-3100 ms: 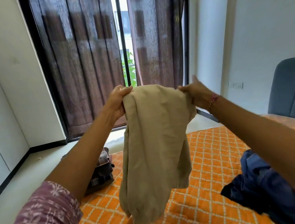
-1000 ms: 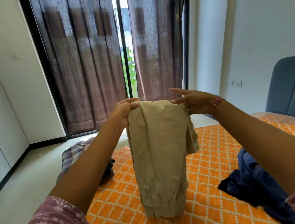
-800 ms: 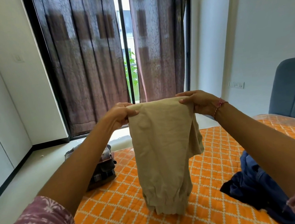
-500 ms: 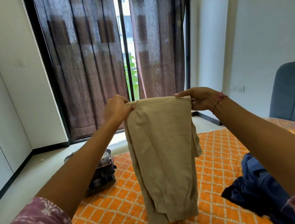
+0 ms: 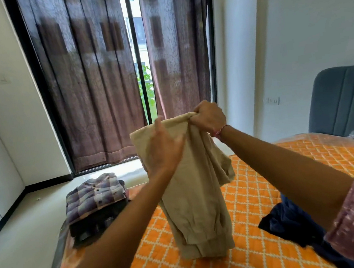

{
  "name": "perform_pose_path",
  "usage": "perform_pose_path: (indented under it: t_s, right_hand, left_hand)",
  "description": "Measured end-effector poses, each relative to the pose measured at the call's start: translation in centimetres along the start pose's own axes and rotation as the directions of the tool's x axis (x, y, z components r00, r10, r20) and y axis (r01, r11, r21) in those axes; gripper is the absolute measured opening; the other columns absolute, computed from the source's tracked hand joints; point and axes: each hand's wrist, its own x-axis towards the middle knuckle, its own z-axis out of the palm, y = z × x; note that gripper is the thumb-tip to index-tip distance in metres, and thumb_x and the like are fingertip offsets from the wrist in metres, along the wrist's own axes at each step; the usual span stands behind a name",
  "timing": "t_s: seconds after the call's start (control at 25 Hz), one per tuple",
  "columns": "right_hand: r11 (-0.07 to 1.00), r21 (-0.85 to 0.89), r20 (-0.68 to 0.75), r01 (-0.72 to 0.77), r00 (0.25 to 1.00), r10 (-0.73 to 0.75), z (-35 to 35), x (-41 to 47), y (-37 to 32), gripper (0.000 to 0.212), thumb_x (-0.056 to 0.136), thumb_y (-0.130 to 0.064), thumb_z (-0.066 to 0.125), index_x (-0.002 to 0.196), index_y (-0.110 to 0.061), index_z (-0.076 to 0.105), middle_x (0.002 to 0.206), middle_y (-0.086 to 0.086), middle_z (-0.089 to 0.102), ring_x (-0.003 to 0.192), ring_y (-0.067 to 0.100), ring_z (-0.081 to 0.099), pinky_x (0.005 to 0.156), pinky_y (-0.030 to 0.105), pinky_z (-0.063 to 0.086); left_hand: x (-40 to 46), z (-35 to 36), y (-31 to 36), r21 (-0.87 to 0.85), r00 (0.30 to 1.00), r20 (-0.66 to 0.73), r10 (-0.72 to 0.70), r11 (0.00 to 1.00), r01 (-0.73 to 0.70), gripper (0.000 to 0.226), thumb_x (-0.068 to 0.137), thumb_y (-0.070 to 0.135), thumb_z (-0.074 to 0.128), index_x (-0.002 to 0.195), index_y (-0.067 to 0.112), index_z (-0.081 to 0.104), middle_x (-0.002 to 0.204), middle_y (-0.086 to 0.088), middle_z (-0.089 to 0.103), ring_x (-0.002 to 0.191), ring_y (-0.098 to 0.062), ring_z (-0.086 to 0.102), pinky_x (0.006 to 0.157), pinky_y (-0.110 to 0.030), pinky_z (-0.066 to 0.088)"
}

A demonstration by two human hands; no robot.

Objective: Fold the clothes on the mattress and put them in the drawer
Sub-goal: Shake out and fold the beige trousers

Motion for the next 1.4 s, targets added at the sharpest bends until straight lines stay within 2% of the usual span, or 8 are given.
perform_pose_path:
  t_s: [0.12,0.32,0.64,0.8,0.92,1.08,1.24,1.4]
  right_hand:
    - [0.965,0.223,0.023,-0.141,0.990,0.139,0.5,-0.6,-2.4,0.014,0.078,-0.016,0.062,0.068,-0.007,0.064,0.054,0.001,0.049,0.053,0.015,0.047,0.048,0.024,0.039]
    - [0.832,0.474,0.341,-0.288,0.931,0.129,-0.3,0.0,-4.0,0.018,0.084,-0.020,0.065,0.083,-0.002,0.066,0.074,0.006,0.066,0.066,0.016,0.065,0.072,0.033,0.054]
    - [0.972,0.205,0.568,0.118,0.794,-0.216,-1.9,1.4,2.6,0.040,0.081,-0.026,0.073,0.119,-0.021,0.061,0.112,-0.003,0.061,0.100,0.012,0.058,0.086,0.025,0.047]
    - [0.992,0.126,0.726,-0.022,0.684,-0.077,-0.7,0.9,4.3,0.018,0.077,-0.023,0.077,0.093,-0.017,0.072,0.099,0.006,0.072,0.090,0.022,0.068,0.080,0.031,0.057]
    - [0.973,0.224,0.662,-0.047,0.740,-0.117,0.1,0.3,4.5,0.025,0.076,-0.026,0.078,0.095,-0.010,0.073,0.094,0.006,0.073,0.083,0.019,0.069,0.074,0.028,0.058]
    - [0.887,0.307,0.809,-0.346,0.586,-0.052,0.5,0.4,6.6,0.055,0.060,-0.033,0.084,0.108,-0.012,0.068,0.108,0.003,0.070,0.105,0.020,0.065,0.096,0.037,0.051]
    - [0.941,0.281,0.633,-0.188,0.773,-0.034,1.6,2.3,5.2,0.035,0.078,-0.021,0.076,0.108,-0.007,0.069,0.105,0.009,0.068,0.100,0.023,0.063,0.089,0.037,0.054]
    - [0.907,0.394,0.408,-0.151,0.912,-0.026,4.2,4.3,2.4,0.024,0.085,-0.010,0.067,0.108,-0.003,0.068,0.089,0.008,0.059,0.085,0.022,0.057,0.063,0.029,0.054]
  left_hand:
    - [-2.0,3.4,1.8,-0.133,0.964,0.234,-0.127,0.978,0.161,0.093,0.082,0.031,0.070,0.148,0.002,0.013,0.141,-0.020,0.039,0.126,-0.034,0.043,0.100,-0.037,0.038]
    - [0.6,3.0,1.2,-0.404,0.981,0.042,-0.189,0.895,0.190,0.030,0.087,0.003,0.057,0.116,0.005,0.058,0.102,-0.013,0.065,0.091,-0.026,0.059,0.076,-0.030,0.044]
    - [2.3,-2.1,-3.1,-0.698,0.830,0.546,-0.113,0.487,0.525,0.008,0.092,0.009,0.056,0.088,0.010,0.063,0.072,0.002,0.072,0.067,-0.013,0.066,0.065,-0.027,0.056]
    - [2.7,-3.3,-4.4,-0.665,0.852,0.519,-0.073,0.592,0.455,0.011,0.092,0.013,0.058,0.083,0.009,0.064,0.066,0.004,0.070,0.060,-0.009,0.064,0.057,-0.022,0.054]
    - [2.8,-4.2,-5.6,-0.615,0.846,0.518,-0.124,0.634,0.469,0.019,0.093,0.018,0.058,0.077,0.009,0.062,0.058,0.006,0.068,0.053,-0.007,0.063,0.050,-0.019,0.052]
    - [3.8,-5.4,-6.7,-0.647,0.840,0.513,-0.175,0.564,0.513,0.019,0.094,0.018,0.057,0.079,0.008,0.060,0.059,0.004,0.068,0.053,-0.008,0.064,0.050,-0.019,0.053]
    - [7.3,-8.0,-7.5,-0.195,0.810,0.554,-0.191,0.916,0.350,0.009,0.092,0.021,0.061,0.093,0.013,0.064,0.079,0.002,0.064,0.071,-0.010,0.057,0.059,-0.022,0.050]
    - [11.2,-7.2,-7.7,0.031,0.860,0.443,-0.254,0.963,0.268,0.019,0.092,0.020,0.061,0.103,0.004,0.062,0.075,-0.005,0.057,0.054,-0.011,0.055,0.043,-0.018,0.043]
